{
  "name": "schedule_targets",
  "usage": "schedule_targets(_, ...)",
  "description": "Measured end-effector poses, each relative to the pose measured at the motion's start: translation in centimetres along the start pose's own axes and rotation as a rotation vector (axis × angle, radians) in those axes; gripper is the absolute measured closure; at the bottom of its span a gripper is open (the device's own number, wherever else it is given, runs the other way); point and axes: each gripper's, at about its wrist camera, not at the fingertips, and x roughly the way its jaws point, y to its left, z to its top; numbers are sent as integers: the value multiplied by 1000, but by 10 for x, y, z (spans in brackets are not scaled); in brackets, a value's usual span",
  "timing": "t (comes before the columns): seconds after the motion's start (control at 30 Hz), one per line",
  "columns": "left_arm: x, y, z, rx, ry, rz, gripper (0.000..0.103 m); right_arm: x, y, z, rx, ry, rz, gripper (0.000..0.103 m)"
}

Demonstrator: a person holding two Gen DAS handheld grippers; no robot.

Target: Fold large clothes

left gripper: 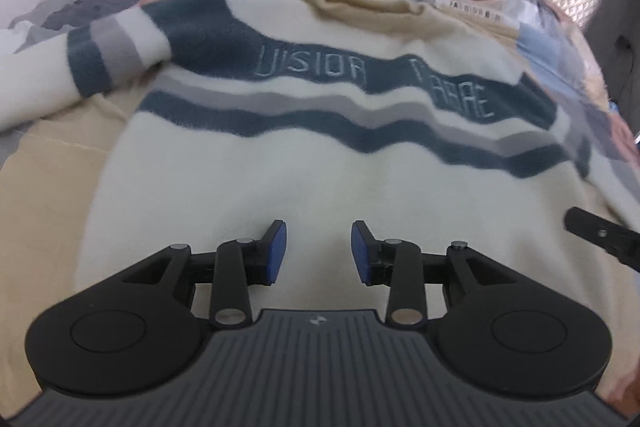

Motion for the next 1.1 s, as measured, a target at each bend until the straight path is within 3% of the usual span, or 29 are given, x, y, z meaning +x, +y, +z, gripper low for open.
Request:
schedule_targets(0.3,28,-10,5,87,-7,85,56,26,-12,-2,15,14,-70,96)
schedule_targets(0.53,30,-16,10,149,23,107,55,64,-13,-20,8,123,-86,97)
schedule_targets(0.63,25,-19,31,177,-13,121,54,63,-10,-20,2,118,-94,97)
schedule_targets(0.73,28,-21,64,180,-27,136,43,53,-11,-17,43,89,-93,96)
schedule_targets(0.83,43,-22,97,151,-33,119,40,41,-4,-16,62,48,-73,96)
schedule_targets(0.97,83,-26,133,115,-1,113,39,45,13,-17,-27,29,-112,95)
schedule_targets(1.0,95,-29,141,114,12,117,39,47,14,-18,-34,31,-115,88)
schedule_targets(1.03,107,-34,150,127,21,115,39,49,13,-17,-37,35,-123,65)
schedule_targets(1.07,118,-39,157,143,13,116,39,51,13,-16,-38,30,-134,50)
schedule_targets(1.1,127,-43,165,158,-3,116,39,52,14,-15,-42,5,-150,27)
